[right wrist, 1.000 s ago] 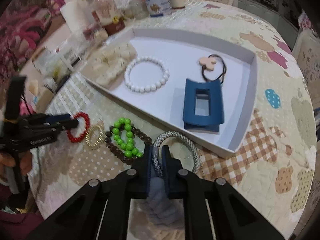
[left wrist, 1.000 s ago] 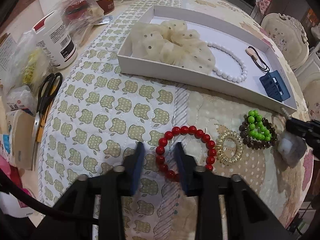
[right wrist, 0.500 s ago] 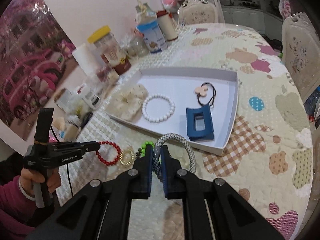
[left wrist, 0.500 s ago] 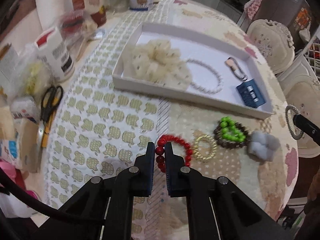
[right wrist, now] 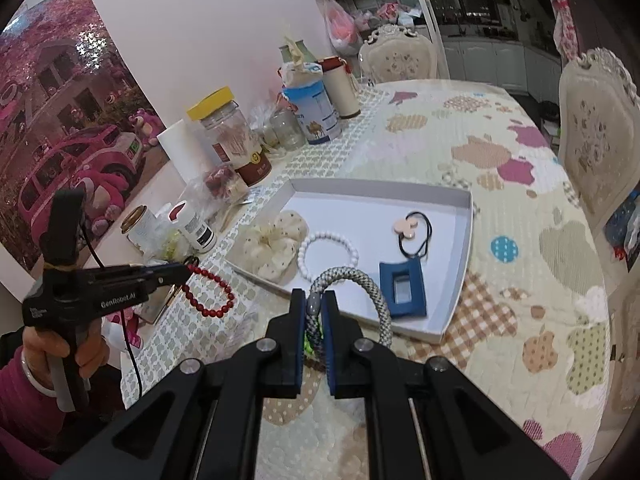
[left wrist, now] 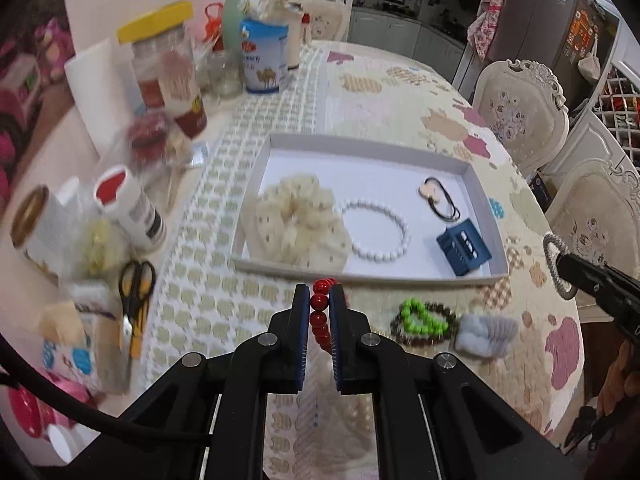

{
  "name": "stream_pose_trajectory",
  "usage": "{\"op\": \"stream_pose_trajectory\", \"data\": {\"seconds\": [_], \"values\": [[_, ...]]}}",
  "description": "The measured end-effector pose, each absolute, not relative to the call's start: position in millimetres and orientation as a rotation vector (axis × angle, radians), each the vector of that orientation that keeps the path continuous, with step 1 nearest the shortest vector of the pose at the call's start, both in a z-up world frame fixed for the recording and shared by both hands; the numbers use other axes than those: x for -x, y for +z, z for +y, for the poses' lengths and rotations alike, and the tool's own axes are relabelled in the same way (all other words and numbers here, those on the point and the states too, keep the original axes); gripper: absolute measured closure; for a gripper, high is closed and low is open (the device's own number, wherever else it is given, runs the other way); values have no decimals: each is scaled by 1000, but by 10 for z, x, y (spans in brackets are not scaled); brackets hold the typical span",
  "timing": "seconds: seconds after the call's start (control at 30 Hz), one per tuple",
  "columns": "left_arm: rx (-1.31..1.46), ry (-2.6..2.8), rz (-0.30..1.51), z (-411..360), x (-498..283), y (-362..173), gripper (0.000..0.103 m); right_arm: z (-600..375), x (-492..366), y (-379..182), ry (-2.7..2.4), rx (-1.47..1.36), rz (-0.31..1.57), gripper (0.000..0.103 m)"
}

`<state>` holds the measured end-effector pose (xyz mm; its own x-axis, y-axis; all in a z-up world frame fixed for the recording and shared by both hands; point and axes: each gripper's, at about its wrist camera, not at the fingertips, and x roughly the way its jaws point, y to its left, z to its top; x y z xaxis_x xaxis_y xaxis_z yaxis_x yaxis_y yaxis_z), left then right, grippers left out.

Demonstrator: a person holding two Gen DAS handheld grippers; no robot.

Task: Organize jewelry
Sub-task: 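Grasp the red bead bracelet with the left gripper, then carry the red bracelet and grey bangle into the white tray and open both grippers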

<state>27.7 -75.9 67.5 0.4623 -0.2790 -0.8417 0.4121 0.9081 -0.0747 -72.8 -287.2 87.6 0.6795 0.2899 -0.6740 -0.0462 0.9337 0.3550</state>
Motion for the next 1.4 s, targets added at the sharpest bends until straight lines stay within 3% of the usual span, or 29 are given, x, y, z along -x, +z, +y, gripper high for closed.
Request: {"op": "stream_pose_trajectory", "data": {"seconds": [0.7, 1.0, 1.4], "values": [[-223, -450, 992, -1674, -1035, 700, 103, -3071, -269, 686, 201, -254, 868, 95], [-208, -452, 1044, -1996, -1480, 387, 103, -3132, -839, 379, 209, -226, 941, 95], [-172, -297, 1135, -1631, -1945, -175, 103, -2921, -1518, -195, 226, -132, 1062, 95]]}}
